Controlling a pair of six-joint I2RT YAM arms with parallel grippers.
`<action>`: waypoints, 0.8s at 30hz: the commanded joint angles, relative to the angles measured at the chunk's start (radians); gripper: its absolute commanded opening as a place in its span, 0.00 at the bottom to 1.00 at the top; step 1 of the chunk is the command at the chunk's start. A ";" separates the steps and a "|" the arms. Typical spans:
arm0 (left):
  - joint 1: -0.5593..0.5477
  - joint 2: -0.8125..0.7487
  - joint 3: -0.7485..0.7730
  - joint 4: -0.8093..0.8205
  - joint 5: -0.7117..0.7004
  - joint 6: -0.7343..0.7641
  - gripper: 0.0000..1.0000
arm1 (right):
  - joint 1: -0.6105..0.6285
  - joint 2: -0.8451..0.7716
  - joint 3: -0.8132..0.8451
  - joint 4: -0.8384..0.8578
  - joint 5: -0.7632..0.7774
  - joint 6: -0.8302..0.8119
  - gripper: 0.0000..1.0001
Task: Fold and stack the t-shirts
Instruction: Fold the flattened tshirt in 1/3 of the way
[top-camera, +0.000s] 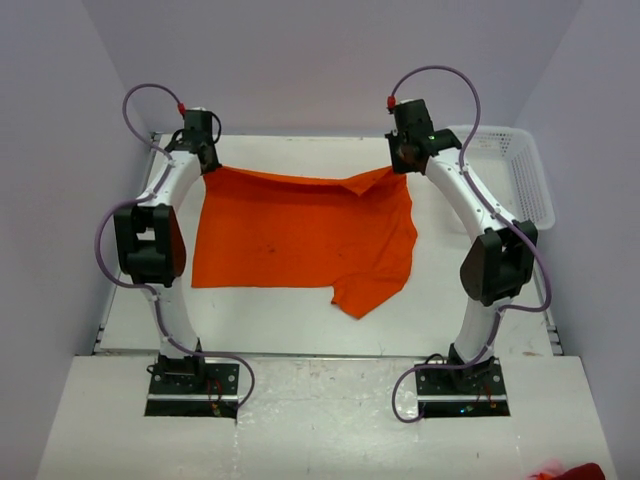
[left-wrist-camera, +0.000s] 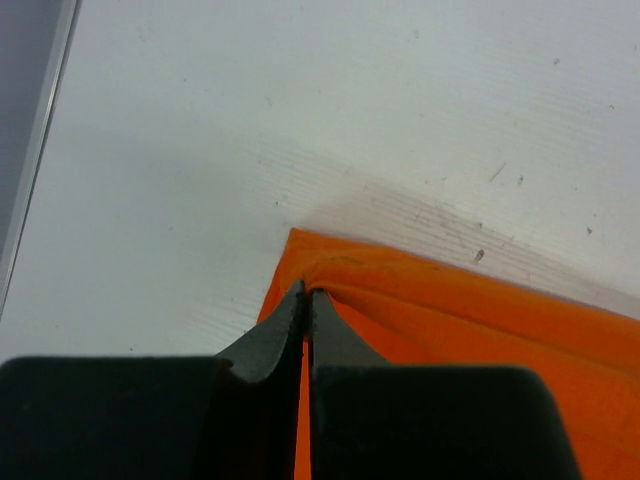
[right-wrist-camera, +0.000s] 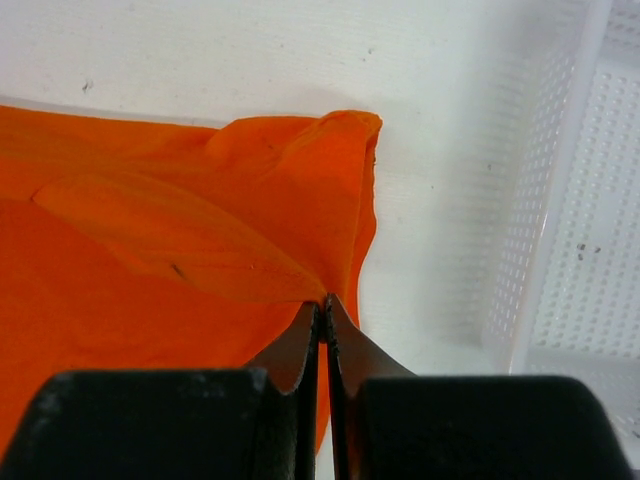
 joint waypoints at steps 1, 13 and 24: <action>-0.002 0.039 0.060 -0.025 -0.060 0.039 0.04 | 0.001 0.000 0.033 -0.020 0.019 0.014 0.00; -0.002 0.052 -0.044 -0.007 -0.060 0.010 0.02 | 0.005 -0.056 -0.030 -0.062 0.016 0.049 0.00; -0.029 -0.066 -0.225 0.016 -0.046 -0.031 0.36 | 0.066 -0.168 -0.349 0.003 0.032 0.113 0.00</action>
